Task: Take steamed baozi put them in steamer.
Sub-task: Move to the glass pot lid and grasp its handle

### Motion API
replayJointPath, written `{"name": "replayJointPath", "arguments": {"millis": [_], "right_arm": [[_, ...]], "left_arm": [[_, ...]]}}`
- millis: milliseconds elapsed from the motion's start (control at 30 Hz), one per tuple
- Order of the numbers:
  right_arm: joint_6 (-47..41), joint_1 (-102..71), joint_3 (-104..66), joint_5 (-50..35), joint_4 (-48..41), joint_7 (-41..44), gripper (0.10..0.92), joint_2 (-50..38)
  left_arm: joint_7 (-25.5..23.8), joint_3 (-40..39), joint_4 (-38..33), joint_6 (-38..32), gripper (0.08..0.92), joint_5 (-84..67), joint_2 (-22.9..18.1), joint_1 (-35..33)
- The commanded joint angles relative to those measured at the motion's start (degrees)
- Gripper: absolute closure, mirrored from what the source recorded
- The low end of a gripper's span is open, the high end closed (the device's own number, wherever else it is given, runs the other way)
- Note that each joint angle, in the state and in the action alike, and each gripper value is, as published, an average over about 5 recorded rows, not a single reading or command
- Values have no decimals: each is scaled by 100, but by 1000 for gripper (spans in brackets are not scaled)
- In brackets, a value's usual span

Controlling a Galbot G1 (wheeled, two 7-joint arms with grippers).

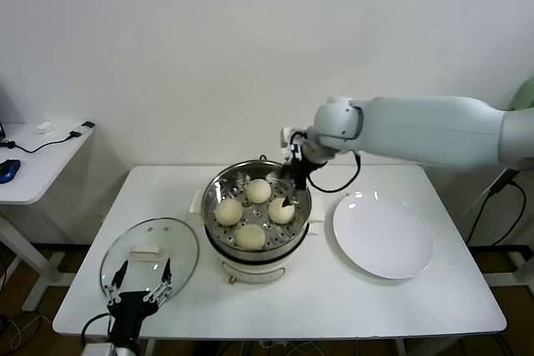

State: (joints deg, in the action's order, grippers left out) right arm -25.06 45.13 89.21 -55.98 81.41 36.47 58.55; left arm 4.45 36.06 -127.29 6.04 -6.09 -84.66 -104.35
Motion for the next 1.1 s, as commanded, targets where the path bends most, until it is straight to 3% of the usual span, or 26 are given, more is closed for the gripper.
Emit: {"name": "replayJointPath", "arguments": {"millis": [33, 167, 333, 600, 800, 1100], "right_arm": [[596, -1532, -2595, 223, 22, -2551, 203, -1855], [689, -3409, -4610, 672, 263, -3419, 203, -2512], [1262, -6261, -7392, 1760, 440, -3726, 203, -2828], [2106, -10305, -11500, 2865, 726, -3253, 203, -1974], [2839, -11720, -12582, 3175, 838, -3011, 203, -900], [3797, -12479, -12534, 3237, 684, -3020, 203, 407]], "left_arm": [[35, 28, -13, 29, 177, -447, 104, 242], [-58, 155, 98, -4, 177, -293, 191, 538], [-162, 292, 321, -31, 177, -206, 269, 843], [-147, 312, 755, -651, 177, 294, 425, 926], [-109, 287, 1037, -847, 177, 532, 476, 972], [342, 295, 1337, -1060, 177, 1049, 452, 994]]}}
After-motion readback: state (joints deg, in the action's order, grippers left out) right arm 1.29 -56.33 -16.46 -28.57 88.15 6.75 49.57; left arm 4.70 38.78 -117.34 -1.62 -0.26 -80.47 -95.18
